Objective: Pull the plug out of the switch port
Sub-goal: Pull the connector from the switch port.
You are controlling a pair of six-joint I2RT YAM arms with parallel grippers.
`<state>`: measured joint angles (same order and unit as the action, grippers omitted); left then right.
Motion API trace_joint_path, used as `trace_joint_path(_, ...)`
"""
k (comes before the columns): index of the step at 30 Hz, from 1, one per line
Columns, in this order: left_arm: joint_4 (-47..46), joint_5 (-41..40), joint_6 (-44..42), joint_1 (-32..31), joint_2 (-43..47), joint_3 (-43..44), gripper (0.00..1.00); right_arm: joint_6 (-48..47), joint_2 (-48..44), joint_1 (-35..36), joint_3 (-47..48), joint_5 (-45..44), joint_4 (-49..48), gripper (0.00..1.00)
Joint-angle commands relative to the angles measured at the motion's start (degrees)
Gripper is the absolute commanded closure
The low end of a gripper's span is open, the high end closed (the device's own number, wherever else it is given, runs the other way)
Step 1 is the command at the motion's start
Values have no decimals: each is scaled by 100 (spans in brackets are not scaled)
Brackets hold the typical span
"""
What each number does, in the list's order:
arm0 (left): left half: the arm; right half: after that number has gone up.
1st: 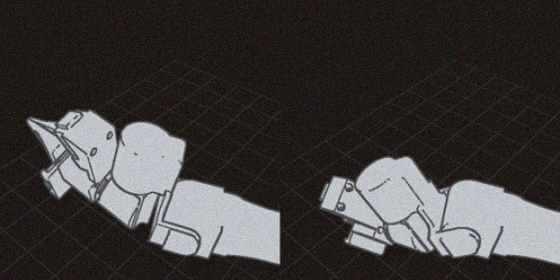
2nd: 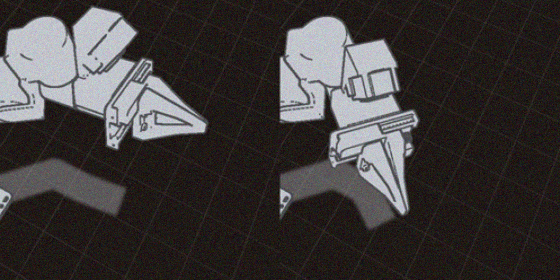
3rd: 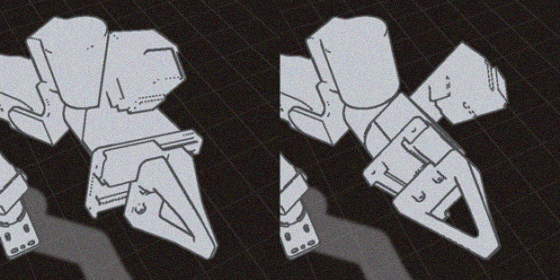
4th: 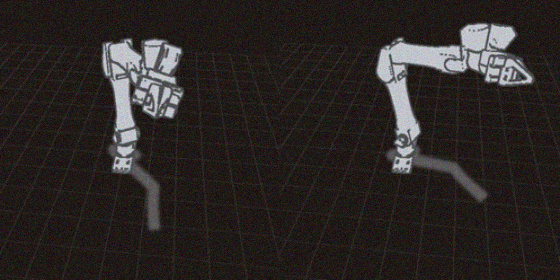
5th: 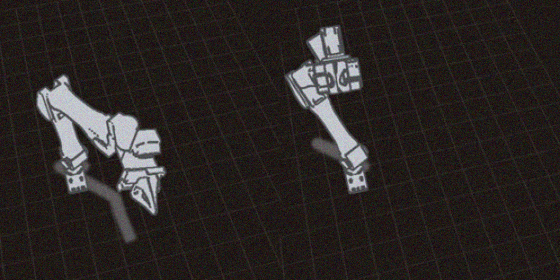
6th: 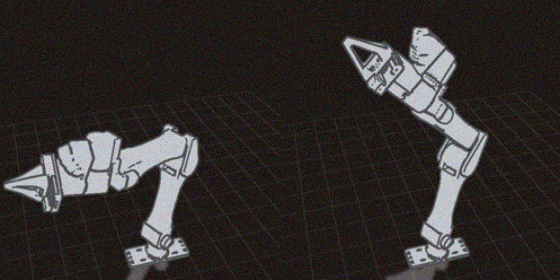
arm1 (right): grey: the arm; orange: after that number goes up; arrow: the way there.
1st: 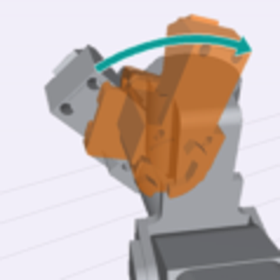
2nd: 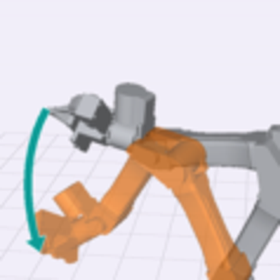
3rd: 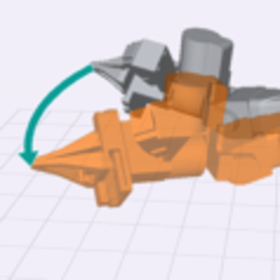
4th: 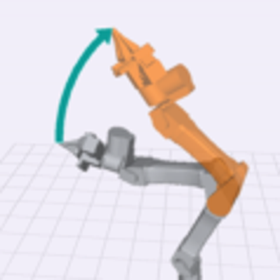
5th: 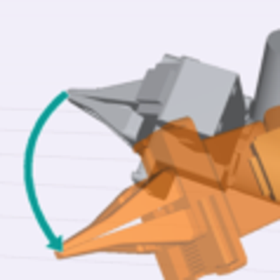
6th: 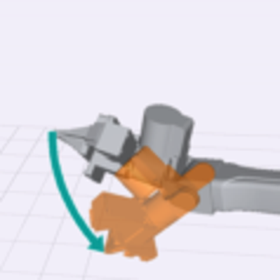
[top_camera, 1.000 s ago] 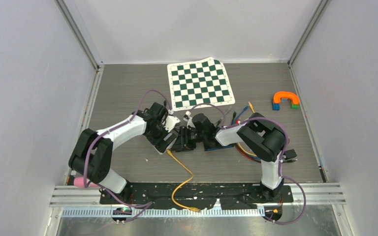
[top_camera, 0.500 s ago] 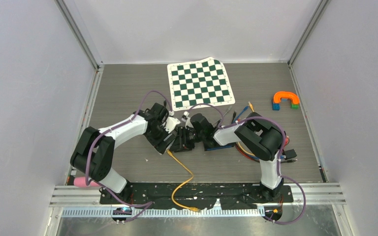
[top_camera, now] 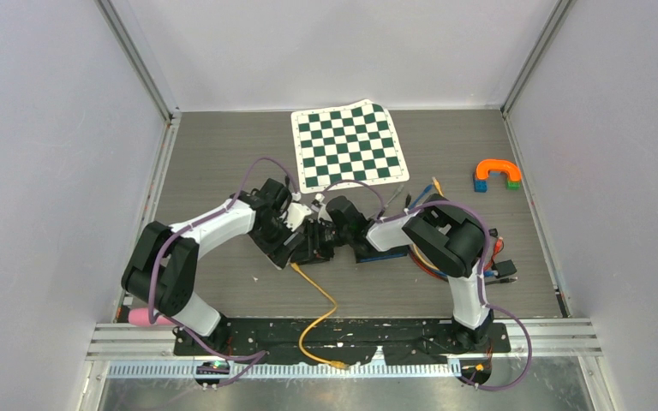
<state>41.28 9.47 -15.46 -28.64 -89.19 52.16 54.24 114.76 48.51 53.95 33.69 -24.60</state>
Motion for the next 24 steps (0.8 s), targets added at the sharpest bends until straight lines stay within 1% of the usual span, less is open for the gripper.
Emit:
trace_joint_path(1,169,595,-208,-29,69,148,60,-15,47,66,46,-163,-52,57)
trace_joint_path(5,160,702,-100,73,83,177,62,174,-132,66,-168,-293,-313,57)
trace_joint_path(10,119,749,-6,126,104,146,63,440,-487,75,-508,-752,-458,57)
trace_joint_path(11,124,757,5,136,89,147,63,577,-509,77,-601,-781,-636,58)
trace_joint_path(18,109,660,34,192,51,162,64,1018,-448,98,-913,-496,-1541,62)
trace_joint_path(24,111,664,52,192,38,170,64,1161,-418,237,-891,-416,-1716,63)
